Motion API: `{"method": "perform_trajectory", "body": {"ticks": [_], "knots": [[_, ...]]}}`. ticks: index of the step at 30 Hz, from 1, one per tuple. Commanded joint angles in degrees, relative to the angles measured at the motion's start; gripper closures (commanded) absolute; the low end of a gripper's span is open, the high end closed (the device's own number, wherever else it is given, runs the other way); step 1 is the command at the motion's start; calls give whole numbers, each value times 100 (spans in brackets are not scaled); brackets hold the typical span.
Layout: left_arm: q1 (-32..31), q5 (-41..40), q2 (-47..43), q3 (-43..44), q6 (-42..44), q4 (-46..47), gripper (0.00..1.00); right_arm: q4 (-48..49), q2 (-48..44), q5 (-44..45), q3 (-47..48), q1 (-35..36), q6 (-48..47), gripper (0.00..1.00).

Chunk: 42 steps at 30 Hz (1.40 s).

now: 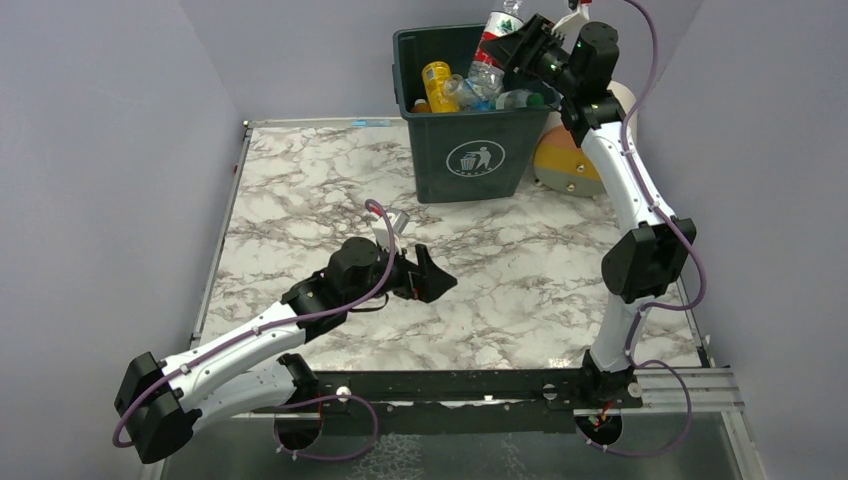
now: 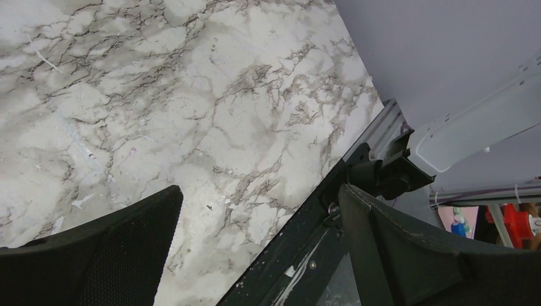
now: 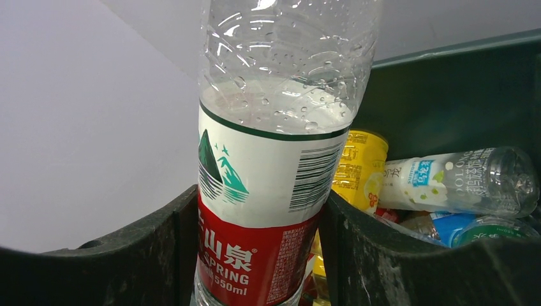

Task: Put the plastic bottles in the bin
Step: Place the plastic bottle in the trash bin.

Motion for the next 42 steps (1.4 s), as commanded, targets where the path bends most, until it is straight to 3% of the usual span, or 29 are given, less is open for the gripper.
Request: {"method": "perform_trajectory", "body": {"ticks": [1,20,28,42], "knots": [[-27,-214,-134,245,54,-245,1,157,9,-138,100,-3,-56,38],[-28,-427,-185,450,28,-523,1,-612,148,10,249,12,-797,37],[-25,-527,-291,466,62,-633,1,-983,176,193,440,54,-1088,17],[-21,-548,-398,659,151,-720,1,-1381,-337,449,433,152,-1194,4]]}}
